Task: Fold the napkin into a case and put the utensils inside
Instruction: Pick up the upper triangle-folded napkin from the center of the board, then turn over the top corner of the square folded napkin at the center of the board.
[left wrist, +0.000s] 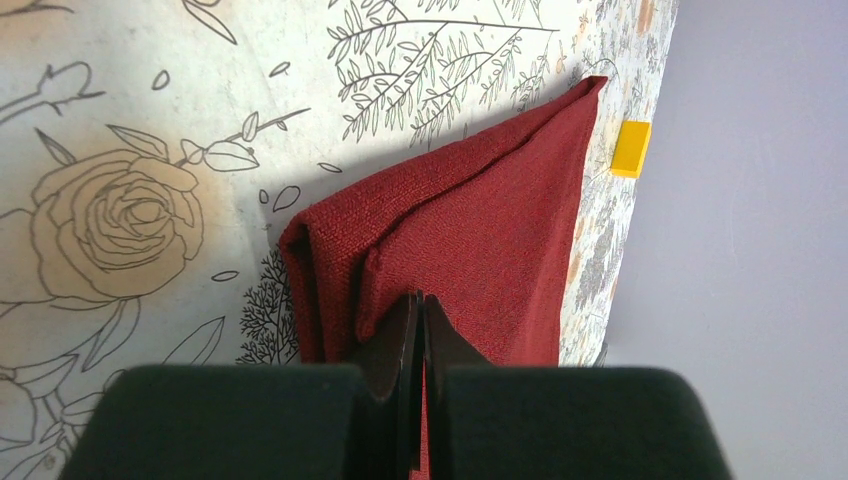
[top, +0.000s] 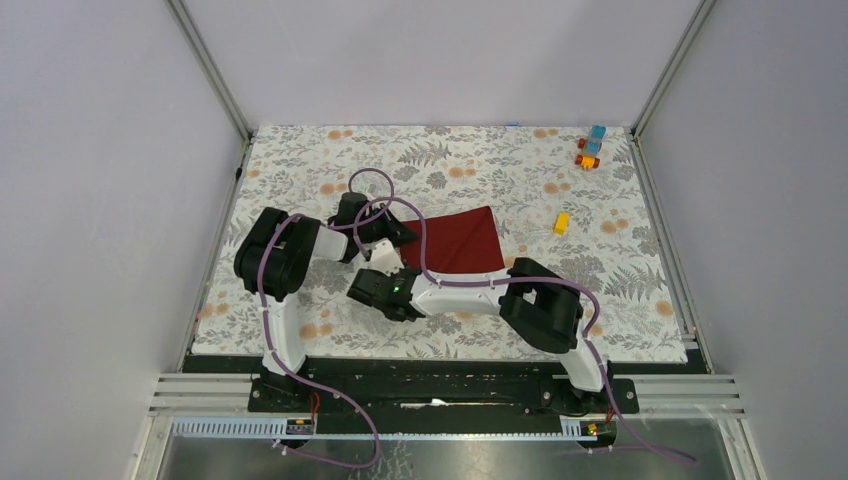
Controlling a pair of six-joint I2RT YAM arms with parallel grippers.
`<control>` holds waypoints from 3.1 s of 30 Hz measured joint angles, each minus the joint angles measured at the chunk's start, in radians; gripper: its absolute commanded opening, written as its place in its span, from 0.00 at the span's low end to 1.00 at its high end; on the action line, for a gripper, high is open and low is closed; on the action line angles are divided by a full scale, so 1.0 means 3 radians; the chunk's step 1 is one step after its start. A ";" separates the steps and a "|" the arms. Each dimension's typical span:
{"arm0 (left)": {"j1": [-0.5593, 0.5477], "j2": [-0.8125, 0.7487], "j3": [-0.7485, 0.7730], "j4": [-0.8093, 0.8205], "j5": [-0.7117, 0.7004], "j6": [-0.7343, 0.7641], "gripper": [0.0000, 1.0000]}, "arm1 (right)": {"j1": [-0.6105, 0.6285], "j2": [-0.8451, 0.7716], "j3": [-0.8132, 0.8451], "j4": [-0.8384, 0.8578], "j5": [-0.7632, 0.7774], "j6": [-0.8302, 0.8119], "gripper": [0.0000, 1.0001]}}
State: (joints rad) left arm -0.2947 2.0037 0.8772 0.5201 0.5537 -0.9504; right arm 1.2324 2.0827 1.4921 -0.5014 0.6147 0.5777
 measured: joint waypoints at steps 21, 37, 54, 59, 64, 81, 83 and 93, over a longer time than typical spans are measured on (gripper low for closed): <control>0.0034 0.0000 -0.0005 -0.0019 0.0066 0.0029 0.10 | 0.0022 0.0022 -0.0390 0.0543 0.0397 0.0179 0.00; 0.0529 -0.1362 -0.0337 -0.0779 0.0022 -0.0062 0.90 | -0.0220 -0.0890 -0.1589 0.1625 -0.0402 -0.0142 0.00; 0.0075 -0.0721 -0.1152 0.0567 -0.0181 -0.1260 0.51 | -0.0379 -0.1174 -0.1695 0.1826 -0.0722 -0.0219 0.00; 0.0060 -0.0647 -0.1091 0.0589 -0.0445 -0.1283 0.38 | -0.0379 -0.1174 -0.1695 0.1829 -0.0724 -0.0233 0.00; 0.0060 -0.0542 -0.0952 0.0540 -0.0587 -0.1212 0.28 | -0.0379 -0.1175 -0.1695 0.1831 -0.0725 -0.0263 0.00; 0.0168 -0.1371 -0.0484 -0.1153 -0.0753 -0.0519 0.00 | -0.0383 -0.1175 -0.1574 0.1890 -0.1376 -0.0155 0.00; 0.0216 -0.1769 -0.0329 -0.1731 -0.0857 -0.0369 0.00 | -0.0375 -0.1175 -0.1481 0.1982 -0.1592 -0.0045 0.00; 0.0295 -0.3011 0.1261 -0.4194 -0.2046 0.0245 0.00 | -0.0383 -0.1174 -0.1294 0.3738 -0.2664 0.1066 0.00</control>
State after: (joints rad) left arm -0.2062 1.1004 1.2556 -0.7380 -0.0601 -0.8768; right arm 1.1175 1.7306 1.1038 0.6201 -0.1844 0.8974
